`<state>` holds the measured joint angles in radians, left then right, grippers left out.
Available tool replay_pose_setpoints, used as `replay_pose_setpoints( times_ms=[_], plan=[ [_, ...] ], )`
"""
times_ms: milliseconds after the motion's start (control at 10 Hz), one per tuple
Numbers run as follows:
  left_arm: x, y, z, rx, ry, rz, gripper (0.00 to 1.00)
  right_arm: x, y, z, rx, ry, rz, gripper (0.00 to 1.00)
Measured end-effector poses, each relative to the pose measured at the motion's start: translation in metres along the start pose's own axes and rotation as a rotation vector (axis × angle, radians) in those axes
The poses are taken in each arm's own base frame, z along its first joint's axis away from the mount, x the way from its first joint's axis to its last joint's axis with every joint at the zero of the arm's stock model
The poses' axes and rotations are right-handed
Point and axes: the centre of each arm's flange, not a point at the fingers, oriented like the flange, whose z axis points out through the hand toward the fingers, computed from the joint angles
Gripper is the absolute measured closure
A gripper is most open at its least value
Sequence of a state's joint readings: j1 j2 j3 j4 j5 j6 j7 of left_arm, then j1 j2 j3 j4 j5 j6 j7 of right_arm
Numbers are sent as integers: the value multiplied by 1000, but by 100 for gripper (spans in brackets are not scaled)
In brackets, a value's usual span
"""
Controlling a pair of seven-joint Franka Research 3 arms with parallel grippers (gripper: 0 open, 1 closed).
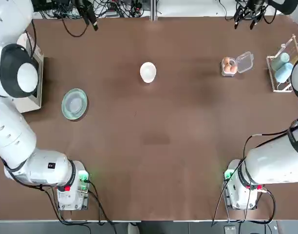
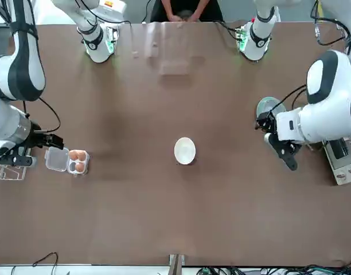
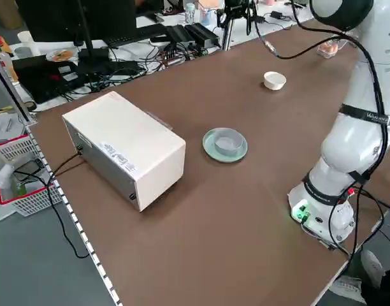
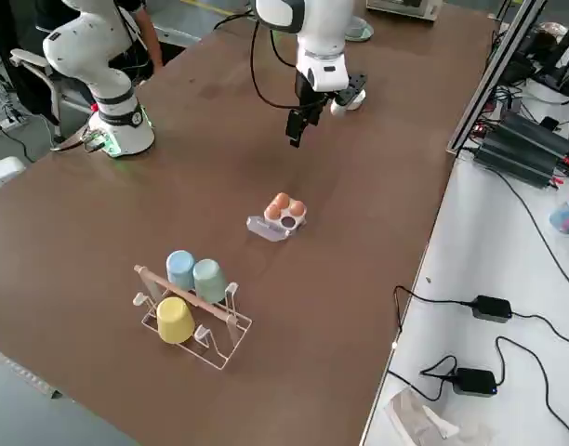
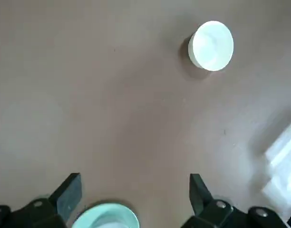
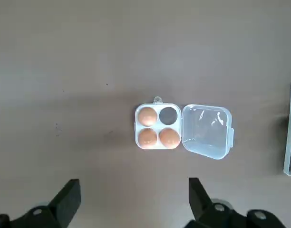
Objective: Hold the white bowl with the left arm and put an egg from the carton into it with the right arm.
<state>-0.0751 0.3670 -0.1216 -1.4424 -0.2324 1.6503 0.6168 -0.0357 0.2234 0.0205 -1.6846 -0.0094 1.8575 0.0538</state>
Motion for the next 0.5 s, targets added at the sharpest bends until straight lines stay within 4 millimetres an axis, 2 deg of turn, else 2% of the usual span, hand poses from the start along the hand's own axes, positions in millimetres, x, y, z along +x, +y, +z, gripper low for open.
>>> replay_pose_setpoints(
  times_ms=[300, 500],
  plan=[
    [17, -18, 42, -51, 85, 135, 0, 0, 2, 0, 0, 0, 3, 0],
    [29, -17, 82, -86, 159, 193, 0, 6, 8, 9, 1, 11, 13, 0]
  ],
)
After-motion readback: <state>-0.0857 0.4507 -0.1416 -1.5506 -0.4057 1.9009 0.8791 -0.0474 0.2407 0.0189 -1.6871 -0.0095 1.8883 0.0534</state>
